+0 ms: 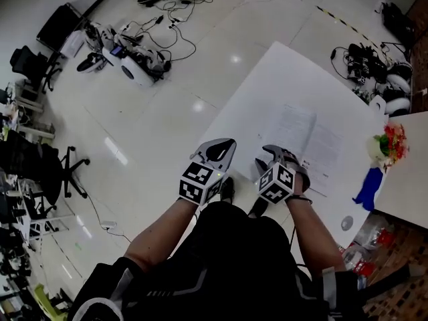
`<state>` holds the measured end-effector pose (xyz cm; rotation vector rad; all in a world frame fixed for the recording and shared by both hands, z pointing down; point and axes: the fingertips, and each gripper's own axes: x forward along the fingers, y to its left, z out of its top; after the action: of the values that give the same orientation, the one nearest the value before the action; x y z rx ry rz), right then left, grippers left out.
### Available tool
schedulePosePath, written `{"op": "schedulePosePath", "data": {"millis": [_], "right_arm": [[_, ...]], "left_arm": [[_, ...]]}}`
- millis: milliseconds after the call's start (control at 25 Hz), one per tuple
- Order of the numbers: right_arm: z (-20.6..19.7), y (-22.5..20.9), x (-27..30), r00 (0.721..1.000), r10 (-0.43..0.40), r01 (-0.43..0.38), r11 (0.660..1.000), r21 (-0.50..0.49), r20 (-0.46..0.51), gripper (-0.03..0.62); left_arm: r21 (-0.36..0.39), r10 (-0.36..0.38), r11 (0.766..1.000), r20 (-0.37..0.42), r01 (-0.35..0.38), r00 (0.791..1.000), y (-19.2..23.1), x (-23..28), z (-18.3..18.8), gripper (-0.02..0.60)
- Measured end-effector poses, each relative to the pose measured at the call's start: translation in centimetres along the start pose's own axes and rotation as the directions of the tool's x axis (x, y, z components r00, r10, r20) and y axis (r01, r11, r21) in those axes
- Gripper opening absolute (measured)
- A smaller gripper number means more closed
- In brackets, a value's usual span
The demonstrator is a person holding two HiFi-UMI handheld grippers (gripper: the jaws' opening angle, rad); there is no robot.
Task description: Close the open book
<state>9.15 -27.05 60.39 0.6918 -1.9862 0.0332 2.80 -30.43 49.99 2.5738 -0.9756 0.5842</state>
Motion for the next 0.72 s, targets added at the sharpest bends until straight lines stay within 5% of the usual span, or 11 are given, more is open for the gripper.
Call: {"op": "schedulePosePath", "data": {"millis": [320, 720], "right_arm": [[-2.3, 2.6, 5.1, 0.987, 0.071, -0.081, 0.995, -0.065, -0.144, 0.126], [-2.4, 2.5, 6.0, 0.976, 0.159, -0.161, 0.987, -0.003, -0.151, 0.124]], "left_arm": [[-0.092, -0.032, 0.995, -0.078, 0.025, 0.996, 2.4, 0.9, -4.8, -0.006], [-0.065, -0.087, 0.995, -0.113, 0.08, 0.99, 2.1, 1.2, -5.6, -0.006]]}}
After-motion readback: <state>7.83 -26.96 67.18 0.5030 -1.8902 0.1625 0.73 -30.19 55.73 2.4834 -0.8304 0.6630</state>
